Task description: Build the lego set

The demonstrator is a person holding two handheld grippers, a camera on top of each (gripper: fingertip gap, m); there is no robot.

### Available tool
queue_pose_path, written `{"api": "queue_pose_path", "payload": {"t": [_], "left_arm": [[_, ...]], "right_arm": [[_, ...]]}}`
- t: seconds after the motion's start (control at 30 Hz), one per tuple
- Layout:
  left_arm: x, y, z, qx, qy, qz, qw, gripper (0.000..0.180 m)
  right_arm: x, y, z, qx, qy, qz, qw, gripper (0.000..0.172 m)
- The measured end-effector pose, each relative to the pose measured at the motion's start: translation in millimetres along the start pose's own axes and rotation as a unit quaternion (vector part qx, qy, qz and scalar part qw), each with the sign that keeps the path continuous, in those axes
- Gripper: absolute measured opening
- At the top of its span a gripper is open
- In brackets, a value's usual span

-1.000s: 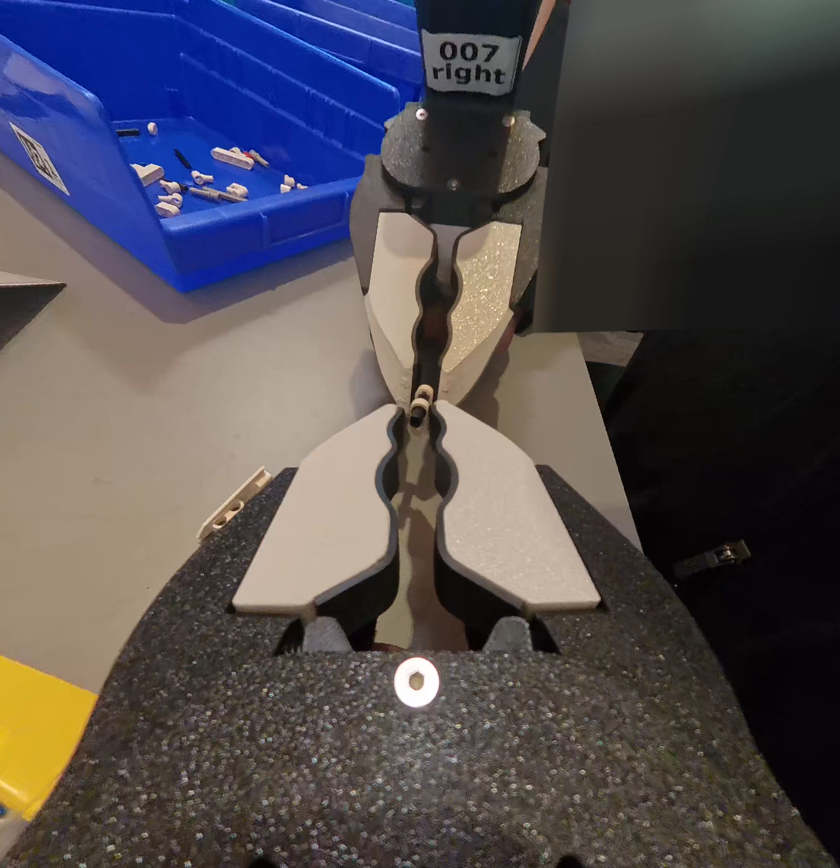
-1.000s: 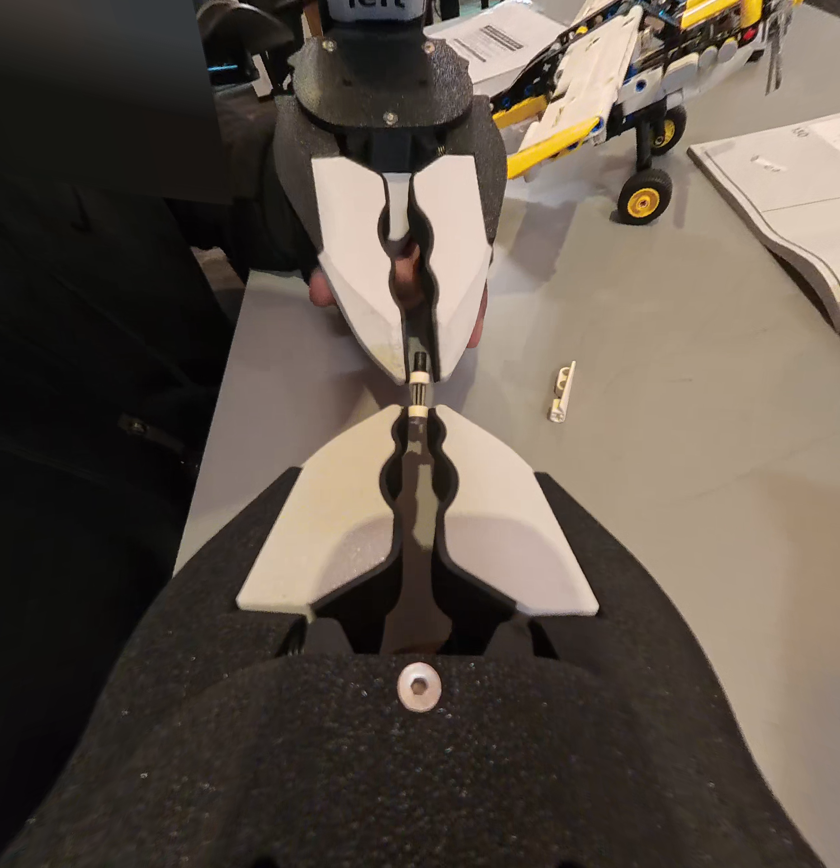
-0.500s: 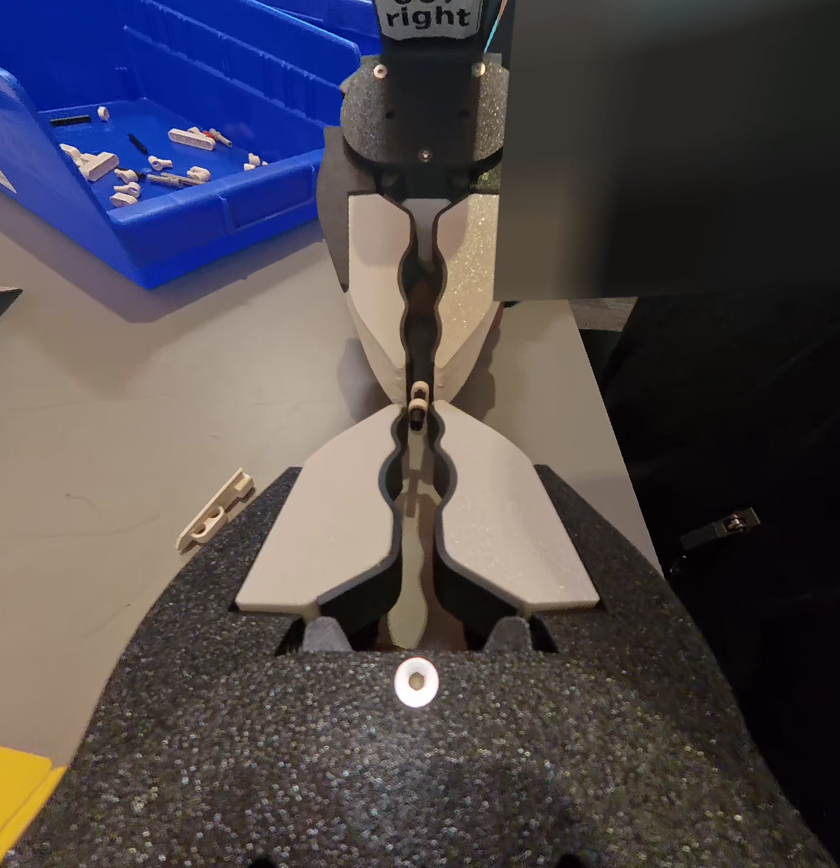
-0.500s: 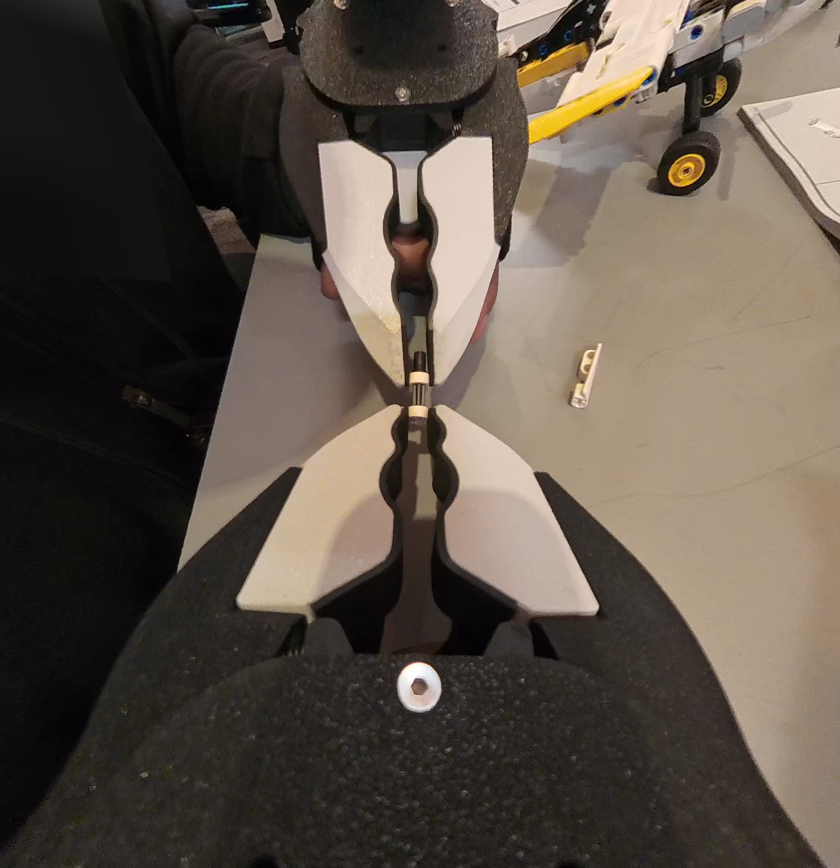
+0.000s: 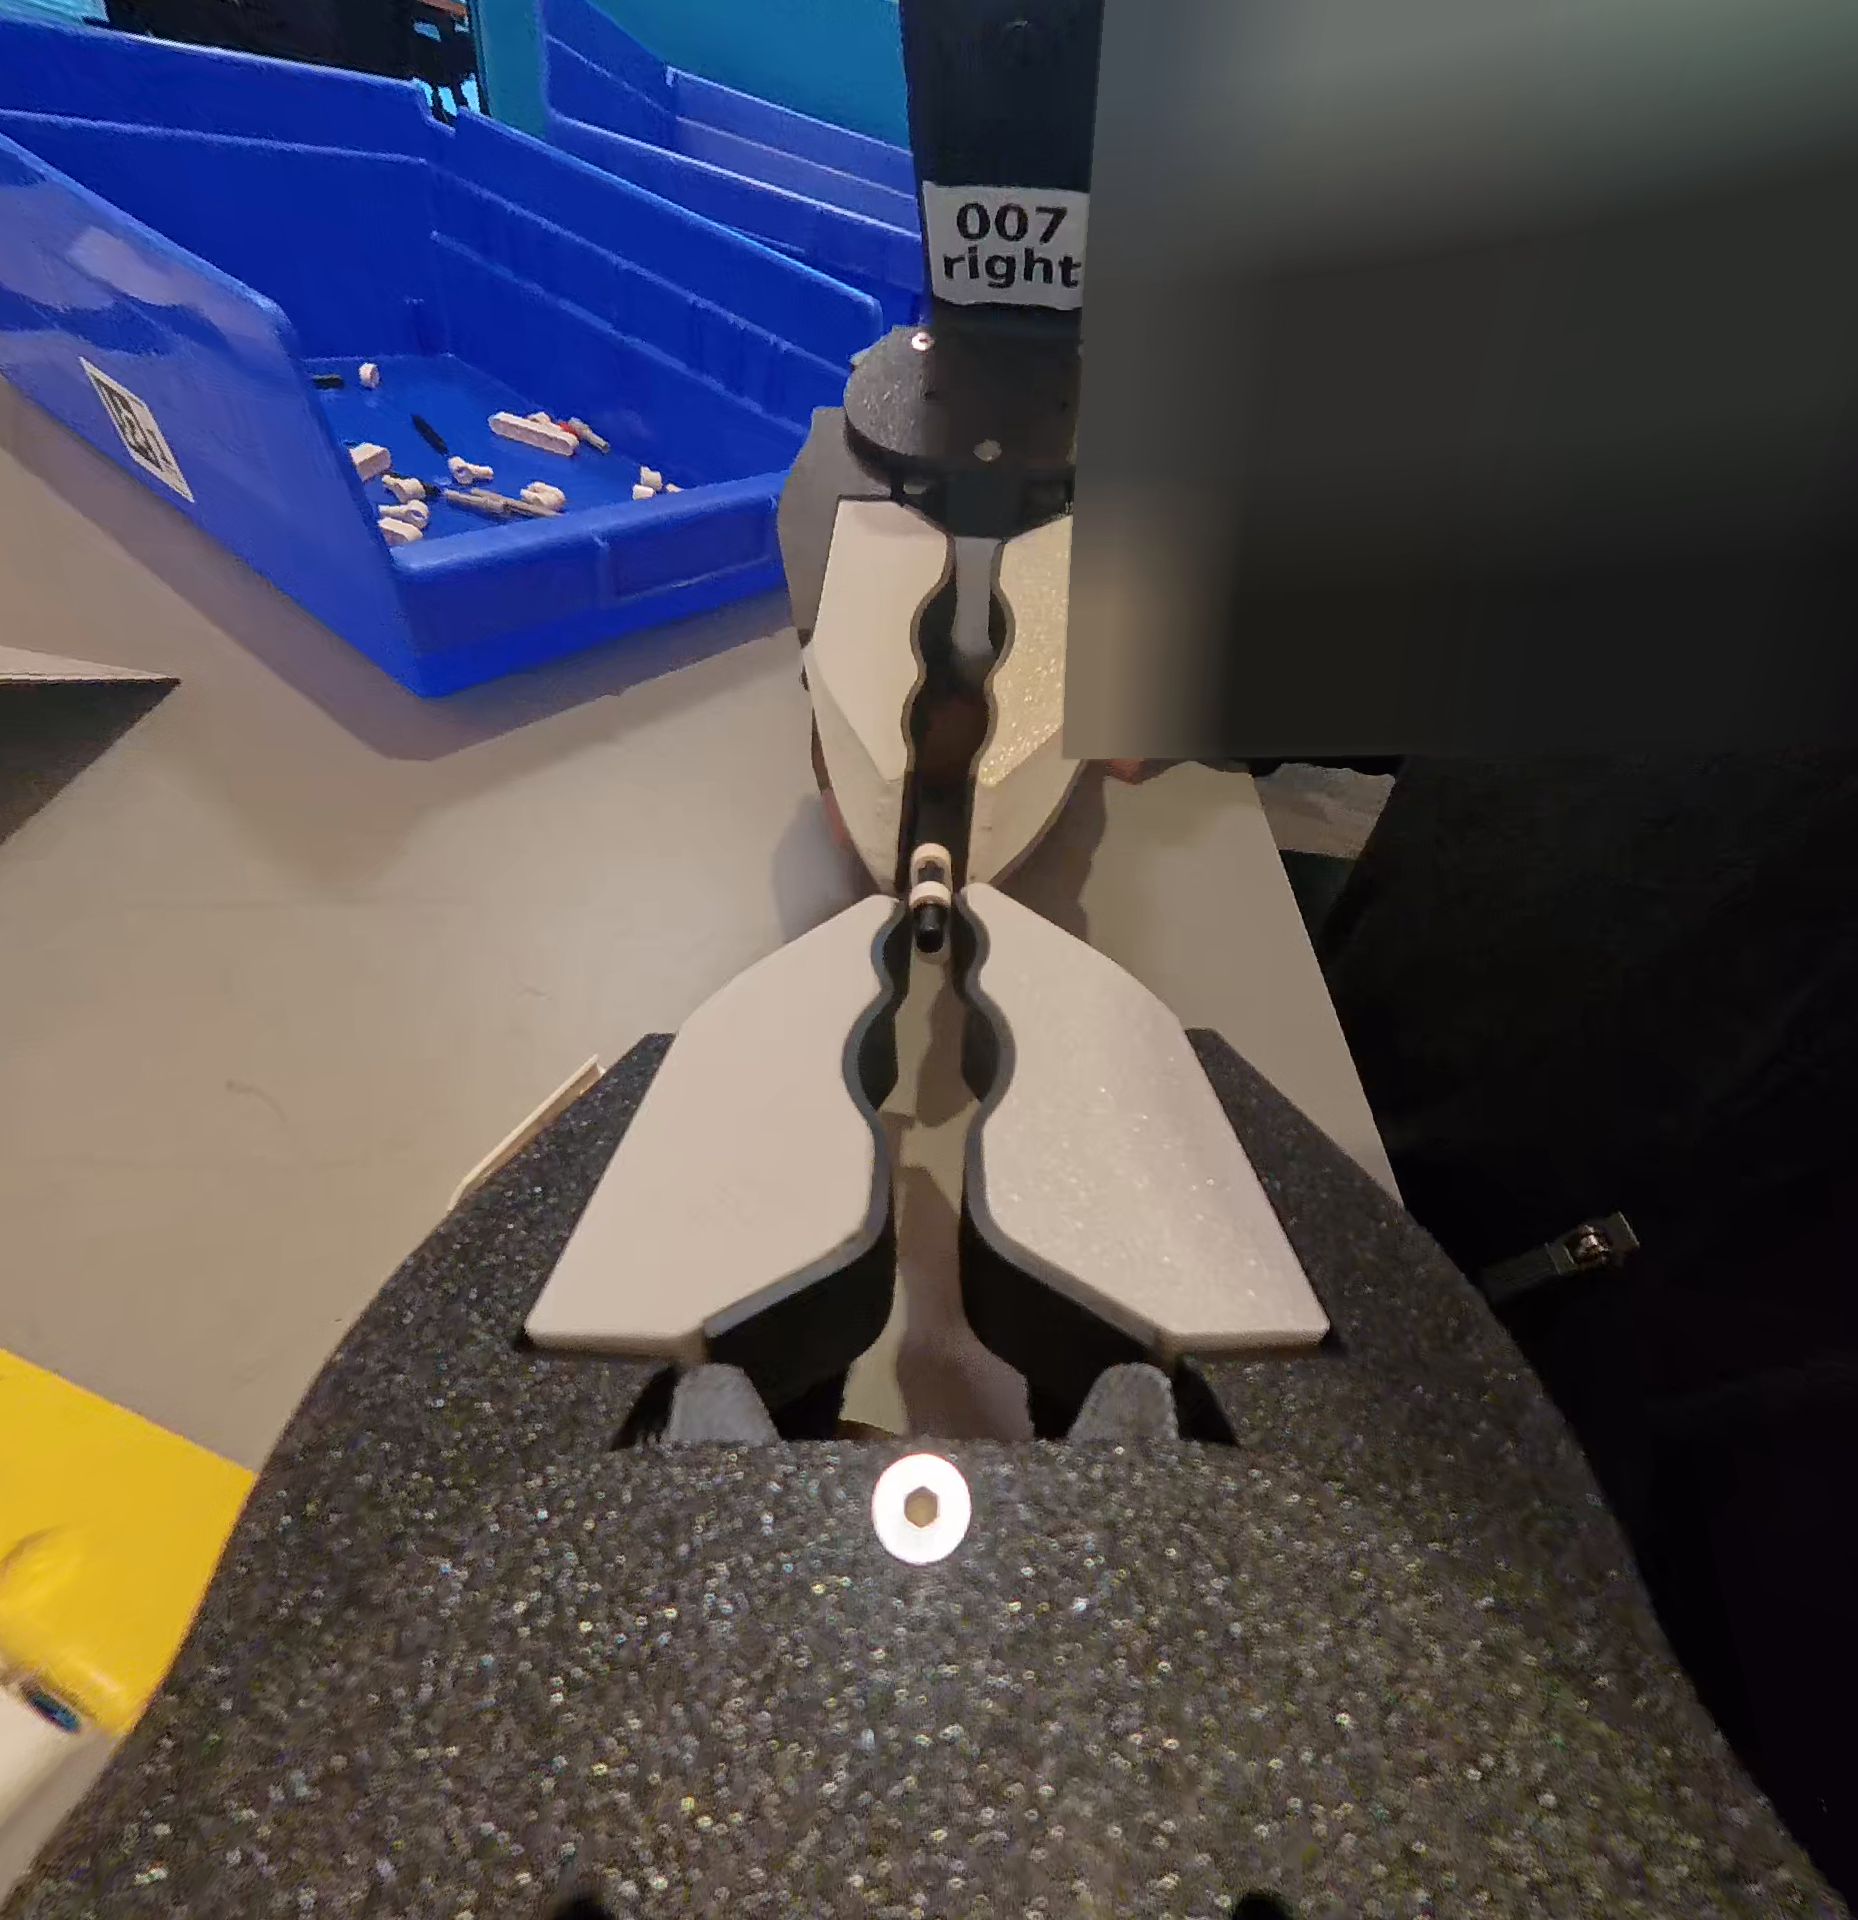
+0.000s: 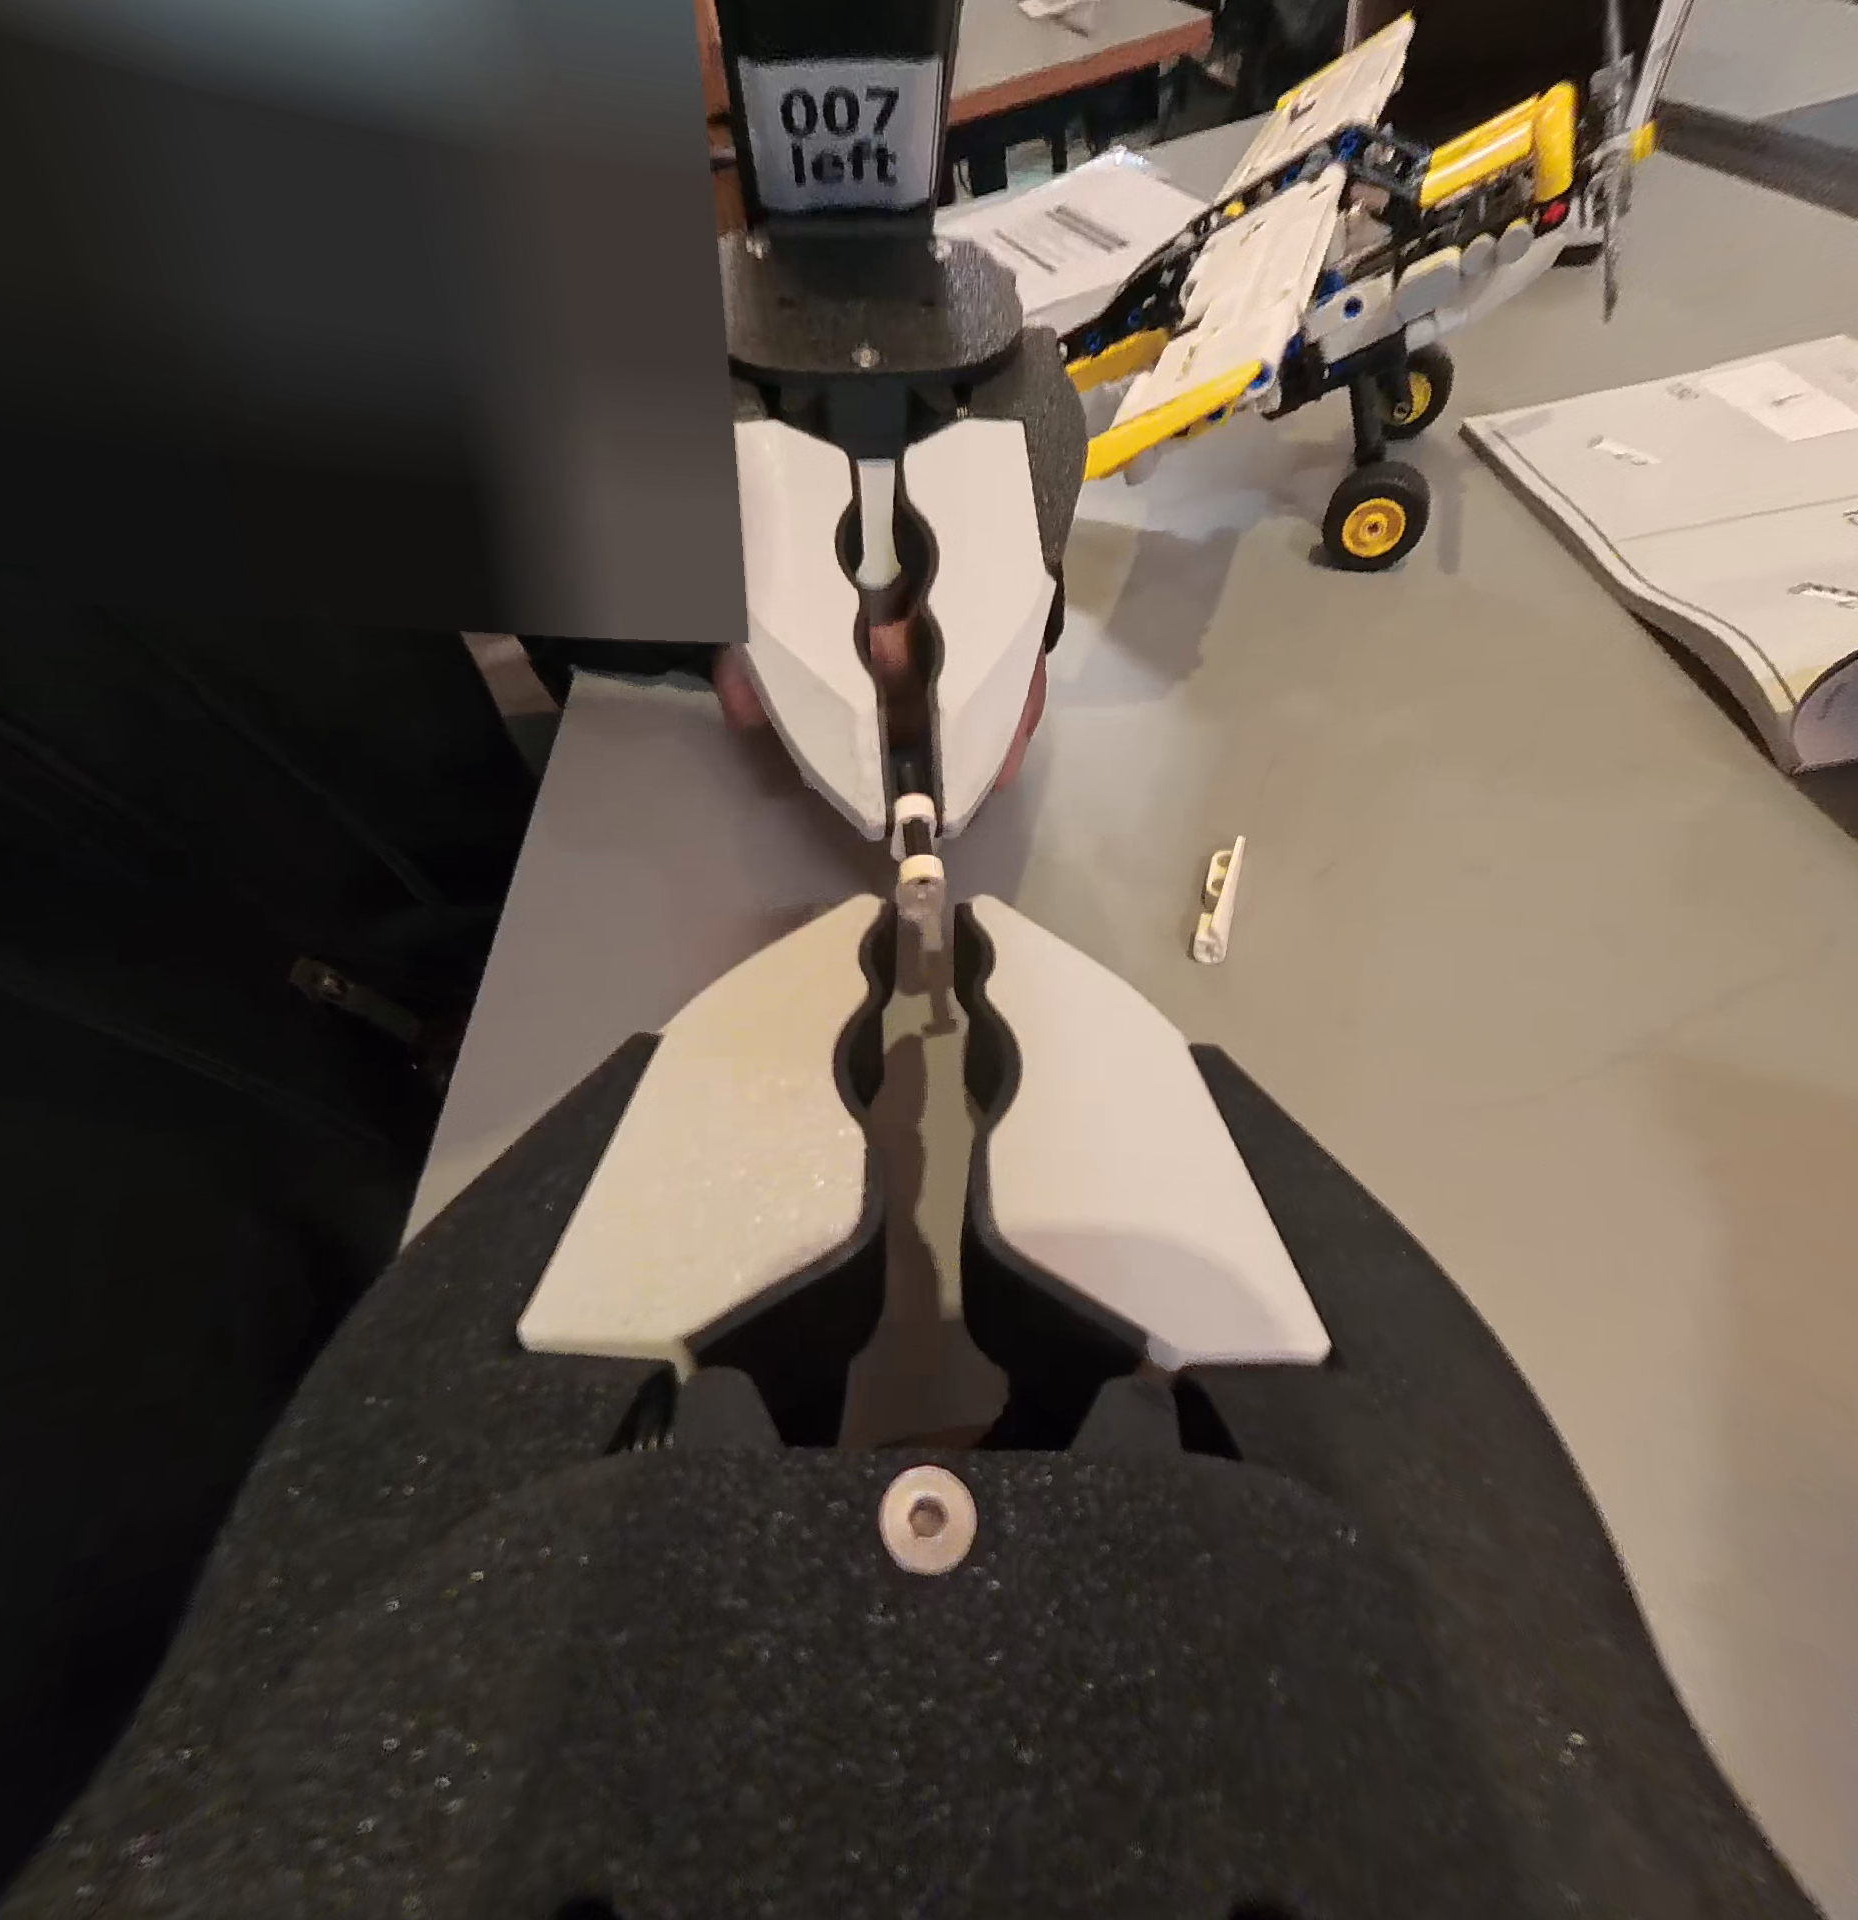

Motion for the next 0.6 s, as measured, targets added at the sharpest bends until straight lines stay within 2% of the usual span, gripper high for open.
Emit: {"api": "queue_pose_path", "payload": {"t": [0.6], "left_arm": [[-7.3, -0.4, 1.7, 0.004, -0.006, 0.031, 1.000, 0.006]], "right_arm": [[6.2, -0.1, -8.2, -0.036, -0.002, -0.019, 0.999, 0.007]]}}
Point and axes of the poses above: each gripper's, where its closed fingertips meet, y out along the fingers, z out of its underside, x = y × z across the jaws, the point moved 1 cm from there along -y, back along the fingers, and after that the axes turned 12 degrees about -y, right-handed, at the moved point
